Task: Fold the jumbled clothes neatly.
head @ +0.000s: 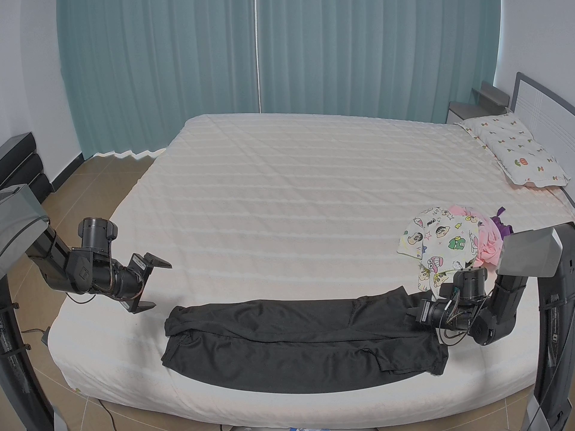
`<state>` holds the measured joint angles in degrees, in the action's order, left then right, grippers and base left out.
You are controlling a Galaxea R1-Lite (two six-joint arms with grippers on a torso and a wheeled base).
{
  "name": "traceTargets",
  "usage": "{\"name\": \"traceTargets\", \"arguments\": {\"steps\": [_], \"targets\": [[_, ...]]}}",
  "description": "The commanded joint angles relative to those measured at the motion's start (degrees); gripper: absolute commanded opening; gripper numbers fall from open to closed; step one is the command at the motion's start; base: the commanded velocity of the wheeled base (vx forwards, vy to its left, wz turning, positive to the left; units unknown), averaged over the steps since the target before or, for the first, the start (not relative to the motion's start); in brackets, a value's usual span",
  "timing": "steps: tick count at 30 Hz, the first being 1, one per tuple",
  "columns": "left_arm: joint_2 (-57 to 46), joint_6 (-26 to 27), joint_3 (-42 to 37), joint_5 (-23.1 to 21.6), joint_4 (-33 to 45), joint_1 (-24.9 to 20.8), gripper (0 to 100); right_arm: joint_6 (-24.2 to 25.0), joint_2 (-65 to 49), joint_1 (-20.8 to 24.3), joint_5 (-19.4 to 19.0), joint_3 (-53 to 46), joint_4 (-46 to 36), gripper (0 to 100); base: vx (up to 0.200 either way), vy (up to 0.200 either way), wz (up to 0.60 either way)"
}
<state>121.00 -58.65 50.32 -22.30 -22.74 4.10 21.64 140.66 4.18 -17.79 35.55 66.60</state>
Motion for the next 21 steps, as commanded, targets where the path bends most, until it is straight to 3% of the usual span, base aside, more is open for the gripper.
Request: {"name": "traceTargets", "arguments": {"steps": [1, 13, 14, 21], "targets": [[0.2, 1.4, -0.6, 0.1, 0.0, -0.4, 100, 0.0, -3.9, -1.5, -0.4, -4.5, 1.8, 0, 0.000, 0.000, 0.00], [0.5, 3.5, -1.2, 2.3, 0.0, -1.4, 100, -2.3, -3.7, -2.5, -0.4, -9.4, 2.0, 0, 0.000, 0.000, 0.00], [0.6, 3.5, -1.2, 2.8, 0.0, -1.6, 100, -2.3, -3.7, -2.5, -0.4, -9.4, 2.0, 100, 0.000, 0.000, 0.00], [1.3, 4.8, -2.2, 6.7, 0.4, -4.6, 100, -1.2, -5.6, -2.8, -0.1, -10.1, 4.8, 100, 0.000, 0.000, 0.00]]}}
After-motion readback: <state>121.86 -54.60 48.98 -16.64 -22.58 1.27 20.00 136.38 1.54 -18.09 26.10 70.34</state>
